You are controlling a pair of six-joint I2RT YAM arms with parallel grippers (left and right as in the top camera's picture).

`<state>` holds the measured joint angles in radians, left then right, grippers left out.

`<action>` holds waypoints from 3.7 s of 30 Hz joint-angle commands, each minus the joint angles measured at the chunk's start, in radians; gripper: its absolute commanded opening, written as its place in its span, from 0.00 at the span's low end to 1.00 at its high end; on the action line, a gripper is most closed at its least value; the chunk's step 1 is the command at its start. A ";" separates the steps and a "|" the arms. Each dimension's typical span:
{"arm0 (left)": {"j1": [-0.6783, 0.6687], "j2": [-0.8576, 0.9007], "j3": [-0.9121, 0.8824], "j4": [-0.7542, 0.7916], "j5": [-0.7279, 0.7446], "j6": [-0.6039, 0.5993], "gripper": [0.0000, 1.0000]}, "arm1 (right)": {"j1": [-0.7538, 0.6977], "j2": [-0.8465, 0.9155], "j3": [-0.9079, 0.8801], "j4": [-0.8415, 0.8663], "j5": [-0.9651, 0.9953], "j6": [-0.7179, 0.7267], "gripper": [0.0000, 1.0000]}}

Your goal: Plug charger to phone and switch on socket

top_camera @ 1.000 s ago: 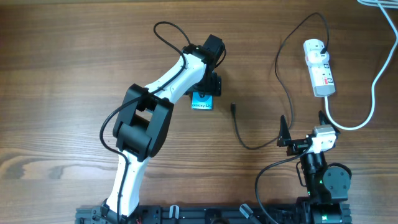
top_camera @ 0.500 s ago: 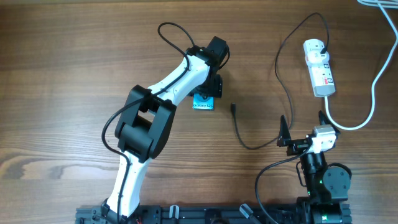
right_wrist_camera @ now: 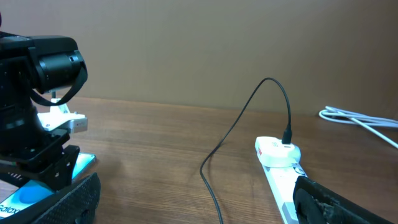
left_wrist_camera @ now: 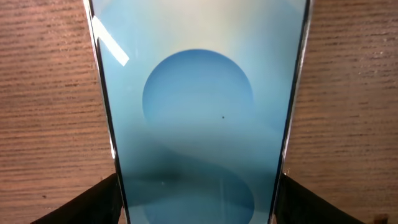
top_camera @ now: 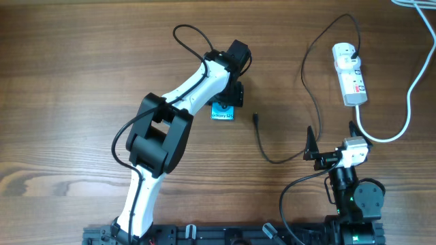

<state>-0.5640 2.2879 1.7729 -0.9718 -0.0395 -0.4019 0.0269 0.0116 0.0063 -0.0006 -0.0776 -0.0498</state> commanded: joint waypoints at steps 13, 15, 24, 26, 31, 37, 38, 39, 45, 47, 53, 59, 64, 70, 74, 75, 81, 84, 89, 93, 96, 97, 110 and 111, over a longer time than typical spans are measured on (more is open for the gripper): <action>-0.003 -0.011 0.004 -0.047 0.054 -0.047 0.70 | -0.005 -0.007 -0.001 0.002 0.011 -0.005 1.00; -0.003 -0.013 0.004 -0.053 0.054 -0.048 0.68 | -0.005 -0.007 -0.001 0.012 -0.002 -0.023 0.99; 0.002 -0.079 0.009 -0.076 0.112 -0.052 0.69 | -0.005 -0.007 -0.001 0.263 -0.460 0.571 1.00; 0.006 -0.097 0.010 -0.076 0.118 -0.055 0.69 | -0.005 -0.006 0.003 0.357 -0.490 0.578 1.00; 0.023 -0.116 0.010 -0.090 0.119 -0.055 0.69 | -0.005 0.132 0.198 0.187 -0.480 0.485 1.00; 0.027 -0.115 0.010 -0.091 0.118 -0.055 0.69 | -0.005 0.602 0.489 -0.106 -0.486 0.381 1.00; 0.027 -0.115 0.010 -0.090 0.118 -0.055 0.69 | -0.005 0.687 0.522 -0.144 -0.486 0.381 1.00; 0.027 -0.115 0.010 -0.087 0.117 -0.055 0.69 | -0.005 0.747 0.547 -0.172 -0.489 0.381 1.00; 0.052 -0.115 0.010 -0.055 0.118 -0.109 0.68 | -0.004 1.295 0.932 -0.632 -0.529 0.245 1.00; 0.072 -0.115 0.010 -0.057 0.125 -0.140 0.68 | -0.004 1.378 0.991 -0.687 -0.568 0.237 1.00; 0.124 -0.115 0.010 -0.058 0.230 -0.208 0.67 | 0.010 1.467 0.992 -0.585 -0.812 0.312 0.98; 0.132 -0.115 0.010 -0.048 0.353 -0.217 0.68 | 0.154 1.468 0.992 -0.579 -0.487 0.532 0.88; 0.161 -0.115 0.010 -0.005 0.642 -0.216 0.68 | 0.262 1.468 0.992 -0.476 -0.399 0.689 0.88; 0.203 -0.115 0.010 -0.002 0.874 -0.217 0.68 | 0.365 1.470 0.986 -0.467 -0.155 0.871 0.88; 0.231 -0.115 0.010 0.013 0.998 -0.295 0.66 | 0.416 1.470 0.986 -0.422 -0.124 0.865 0.88; 0.237 -0.115 0.010 0.017 1.009 -0.325 0.66 | 0.420 1.470 0.986 -0.410 -0.124 0.863 0.91; 0.282 -0.115 0.010 0.018 1.028 -0.418 0.66 | 0.392 1.363 0.989 -0.402 -0.125 0.836 0.98; 0.303 -0.115 0.010 0.021 1.062 -0.418 0.65 | 0.327 1.228 0.989 -0.412 -0.125 0.809 1.00; 0.312 -0.115 0.010 0.022 1.125 -0.418 0.65 | 0.118 1.016 0.989 -0.451 -0.166 0.808 1.00; 0.312 -0.115 0.010 0.022 1.238 -0.432 0.64 | -0.026 0.953 0.988 -0.448 -0.373 0.782 1.00; 0.312 -0.115 0.010 0.023 1.302 -0.452 0.61 | -0.042 0.964 0.988 -0.396 -0.513 0.751 1.00; 0.312 -0.115 0.010 0.022 1.316 -0.458 0.61 | -0.042 0.968 0.988 -0.377 -0.547 0.743 1.00; 0.312 -0.115 0.010 0.023 1.328 -0.530 0.62 | 0.230 1.034 1.007 -0.434 -0.241 0.627 0.96; 0.311 -0.115 0.010 0.023 1.328 -0.531 0.62 | 0.301 1.067 1.048 -0.479 -0.151 0.625 0.96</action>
<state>-0.2550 2.2135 1.7737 -0.9524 1.2369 -0.9237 0.2066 1.0271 0.9882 -0.4286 -0.4751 0.6216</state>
